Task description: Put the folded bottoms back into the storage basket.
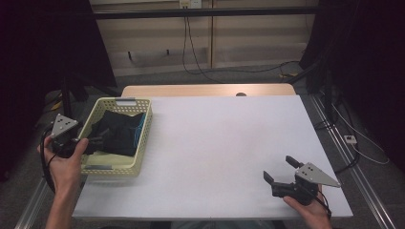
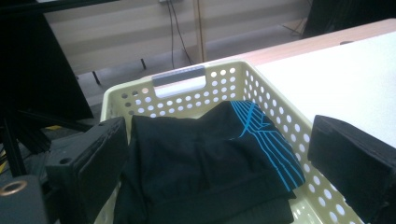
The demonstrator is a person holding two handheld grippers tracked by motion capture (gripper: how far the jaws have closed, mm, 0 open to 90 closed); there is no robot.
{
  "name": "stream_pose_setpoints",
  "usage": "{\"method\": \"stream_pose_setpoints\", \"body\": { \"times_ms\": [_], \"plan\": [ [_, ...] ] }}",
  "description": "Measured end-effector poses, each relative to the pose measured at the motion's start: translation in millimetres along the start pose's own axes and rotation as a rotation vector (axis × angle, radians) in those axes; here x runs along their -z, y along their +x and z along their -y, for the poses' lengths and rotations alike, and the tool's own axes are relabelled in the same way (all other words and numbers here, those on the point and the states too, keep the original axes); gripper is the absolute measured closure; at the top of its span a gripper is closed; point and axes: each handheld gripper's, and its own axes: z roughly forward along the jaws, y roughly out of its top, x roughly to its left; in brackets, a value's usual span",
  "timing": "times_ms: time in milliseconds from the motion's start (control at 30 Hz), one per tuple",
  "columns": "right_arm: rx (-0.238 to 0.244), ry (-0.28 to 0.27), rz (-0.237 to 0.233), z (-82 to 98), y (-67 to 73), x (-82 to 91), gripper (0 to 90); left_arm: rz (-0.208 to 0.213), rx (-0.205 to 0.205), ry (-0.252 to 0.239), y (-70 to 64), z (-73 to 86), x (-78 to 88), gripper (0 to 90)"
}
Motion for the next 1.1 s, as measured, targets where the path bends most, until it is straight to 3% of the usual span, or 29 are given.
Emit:
{"method": "stream_pose_setpoints", "body": {
  "times_ms": [100,300,533,667,767,1000,1100],
  "plan": [
    [0.002,-0.006,-0.002,-1.0,-1.5,-1.6,3.8,0.012,0.012,0.001,-0.9,6.4,5.6,5.4],
    [0.002,-0.006,-0.005,-0.5,-1.3,-0.7,3.8,0.009,-0.006,0.007,-5.7,16.2,22.0,5.4],
    [0.004,-0.003,-0.003,-0.7,-1.2,-2.2,3.9,0.034,-0.009,0.007,-16.1,21.5,34.2,5.4],
    [0.002,-0.004,-0.005,-0.8,-0.9,-1.8,3.9,0.048,-0.042,0.008,-28.3,22.5,40.2,5.4],
    [0.005,-0.007,-0.007,-0.6,-0.8,-1.1,3.9,0.031,-0.064,-0.009,-38.1,22.8,43.4,5.4],
    [0.005,-0.006,-0.01,-0.8,-0.4,-1.4,3.9,0.077,-0.067,-0.004,-56.8,24.6,43.8,5.3],
    [0.005,-0.005,-0.012,-0.9,0.0,-1.9,3.9,0.118,-0.073,0.011,-65.2,24.4,40.4,5.3]
  ]
}}
